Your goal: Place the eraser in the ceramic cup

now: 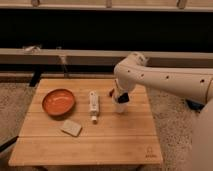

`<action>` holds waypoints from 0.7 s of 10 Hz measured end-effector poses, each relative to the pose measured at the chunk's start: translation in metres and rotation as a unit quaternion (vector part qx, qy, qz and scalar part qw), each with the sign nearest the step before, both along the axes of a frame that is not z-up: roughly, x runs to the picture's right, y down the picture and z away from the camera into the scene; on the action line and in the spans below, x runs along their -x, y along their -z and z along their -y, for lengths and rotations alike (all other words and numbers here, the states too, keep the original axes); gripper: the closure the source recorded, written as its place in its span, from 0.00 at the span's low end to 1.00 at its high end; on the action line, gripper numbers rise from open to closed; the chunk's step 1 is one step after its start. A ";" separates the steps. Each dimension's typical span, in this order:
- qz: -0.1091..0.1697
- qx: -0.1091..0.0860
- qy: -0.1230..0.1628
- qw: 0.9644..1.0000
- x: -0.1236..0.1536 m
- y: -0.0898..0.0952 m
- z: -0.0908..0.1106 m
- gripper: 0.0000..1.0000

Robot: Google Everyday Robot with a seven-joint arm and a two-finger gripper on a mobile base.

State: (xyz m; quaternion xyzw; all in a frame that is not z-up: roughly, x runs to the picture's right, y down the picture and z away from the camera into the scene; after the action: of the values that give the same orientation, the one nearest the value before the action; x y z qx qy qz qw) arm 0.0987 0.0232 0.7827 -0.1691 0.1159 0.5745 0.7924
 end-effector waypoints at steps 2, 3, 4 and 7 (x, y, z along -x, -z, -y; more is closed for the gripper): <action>0.002 0.000 0.001 1.000 -0.003 -0.009 0.002 1.00; 0.003 -0.002 0.002 1.000 -0.004 -0.014 0.004 1.00; 0.005 -0.004 0.003 1.000 -0.003 -0.017 0.005 1.00; 0.011 -0.010 0.007 1.000 -0.002 -0.027 0.008 0.83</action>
State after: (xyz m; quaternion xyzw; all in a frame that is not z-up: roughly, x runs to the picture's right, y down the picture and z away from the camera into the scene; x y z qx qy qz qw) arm 0.1004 0.0155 0.8101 -0.1668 0.1028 0.5680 0.7993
